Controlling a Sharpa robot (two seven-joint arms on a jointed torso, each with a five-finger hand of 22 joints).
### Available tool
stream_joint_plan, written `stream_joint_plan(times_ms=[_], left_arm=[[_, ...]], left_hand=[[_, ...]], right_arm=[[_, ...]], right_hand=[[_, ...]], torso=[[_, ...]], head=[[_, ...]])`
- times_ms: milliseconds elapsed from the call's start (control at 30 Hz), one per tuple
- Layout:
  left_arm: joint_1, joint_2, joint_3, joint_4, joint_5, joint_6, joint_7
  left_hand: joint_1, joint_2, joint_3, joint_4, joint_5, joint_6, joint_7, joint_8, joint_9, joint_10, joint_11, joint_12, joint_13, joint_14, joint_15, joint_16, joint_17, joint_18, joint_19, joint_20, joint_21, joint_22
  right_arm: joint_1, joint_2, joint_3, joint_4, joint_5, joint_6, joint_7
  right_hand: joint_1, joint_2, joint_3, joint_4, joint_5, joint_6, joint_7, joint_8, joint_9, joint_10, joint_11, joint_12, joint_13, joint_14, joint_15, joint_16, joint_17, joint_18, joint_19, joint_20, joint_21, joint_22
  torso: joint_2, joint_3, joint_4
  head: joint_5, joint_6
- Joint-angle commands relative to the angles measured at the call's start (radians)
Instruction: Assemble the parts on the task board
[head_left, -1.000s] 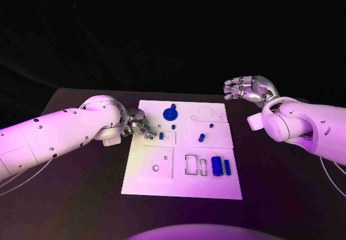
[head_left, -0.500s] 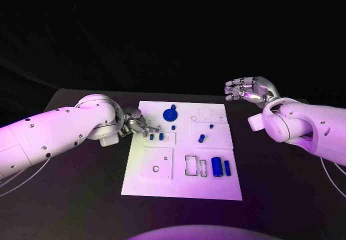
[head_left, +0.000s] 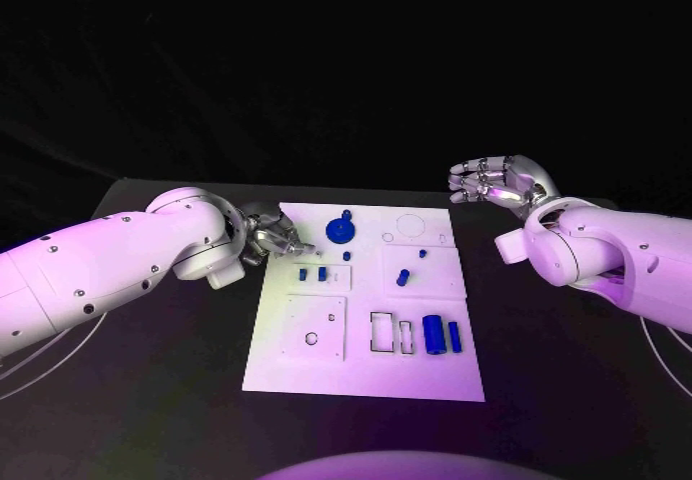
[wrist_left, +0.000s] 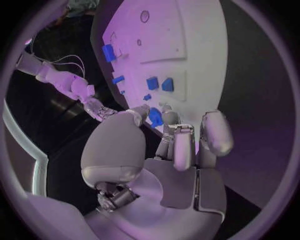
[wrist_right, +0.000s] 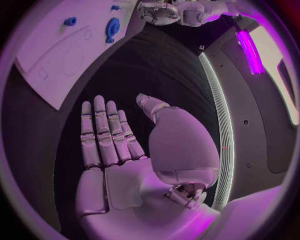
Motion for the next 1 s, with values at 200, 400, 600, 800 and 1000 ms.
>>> stream_joint_plan(times_ms=[200,400,600,800,1000], left_arm=[[-0.003,0.031,-0.011,0.003,-0.073,-0.283,0.412],[-0.008,0.062,-0.027,-0.010,-0.229,-0.306,0.490],[-0.012,0.096,-0.039,-0.035,-0.371,-0.297,0.510],[-0.015,0.122,-0.047,-0.062,-0.476,-0.249,0.491],[-0.017,0.147,-0.051,-0.080,-0.557,-0.192,0.457]], left_hand=[[0.274,-0.085,0.214,-0.077,0.000,-0.023,0.069,-0.125,-0.136,-0.232,0.073,-0.276,-0.261,-0.300,0.064,-0.380,-0.458,0.087,-0.258,0.061,-0.448,-0.520],[0.287,-0.131,0.201,-0.134,-0.001,-0.024,0.077,-0.222,-0.222,-0.221,0.083,-0.433,-0.403,-0.323,0.071,-0.429,-0.560,0.088,-0.245,0.066,-0.470,-0.535],[0.268,-0.138,0.147,-0.151,-0.002,0.007,0.071,-0.268,-0.268,-0.215,0.081,-0.493,-0.462,-0.252,0.070,-0.358,-0.505,0.089,-0.209,0.066,-0.460,-0.534],[0.258,-0.137,0.110,-0.157,-0.002,0.042,0.046,-0.321,-0.311,-0.221,0.076,-0.550,-0.516,-0.195,0.065,-0.278,-0.439,0.083,-0.171,0.063,-0.408,-0.486],[0.266,-0.131,0.099,-0.154,-0.001,0.094,0.039,-0.359,-0.335,-0.179,0.071,-0.594,-0.561,-0.101,0.059,-0.177,-0.320,0.048,-0.072,0.059,-0.224,-0.264]], right_arm=[[-0.001,0.003,0.000,0.001,-0.001,0.018,0.006],[-0.001,0.003,0.000,0.001,-0.001,0.020,0.006],[-0.001,0.005,0.000,0.000,-0.001,0.022,0.005],[-0.001,0.006,0.000,0.000,-0.001,0.023,0.005],[-0.002,0.007,0.000,-0.001,-0.001,0.023,0.005]], right_hand=[[-0.004,0.006,-0.007,0.000,0.004,-0.008,0.063,-0.003,-0.001,-0.005,-0.002,0.004,-0.001,0.001,0.005,-0.007,-0.002,0.013,0.002,0.006,-0.003,-0.002],[-0.004,0.006,-0.007,0.000,0.004,-0.008,0.063,-0.003,-0.001,-0.005,-0.002,0.005,-0.002,0.001,0.005,-0.007,-0.002,0.013,0.002,0.006,-0.003,-0.002],[-0.004,0.007,-0.007,0.000,0.004,-0.008,0.063,-0.003,-0.001,-0.005,-0.002,0.005,-0.002,0.001,0.005,-0.008,-0.002,0.013,0.002,0.006,-0.004,-0.002],[-0.004,0.007,-0.007,0.000,0.004,-0.008,0.063,-0.003,-0.001,-0.005,-0.002,0.005,-0.002,0.001,0.005,-0.008,-0.002,0.013,0.002,0.006,-0.004,-0.002],[-0.004,0.007,-0.007,0.000,0.004,-0.008,0.063,-0.003,-0.001,-0.005,-0.002,0.005,-0.002,0.001,0.005,-0.008,-0.002,0.013,0.002,0.006,-0.004,-0.002]], torso=[[0.000,-0.0019,0.0003],[0.001,-0.0015,-0.0010],[0.001,-0.0009,-0.0008],[0.000,-0.0007,-0.0010],[0.001,-0.0014,-0.0008]], head=[[-0.003,0.007],[-0.002,0.009],[-0.002,0.011],[-0.003,0.010],[-0.006,0.012]])
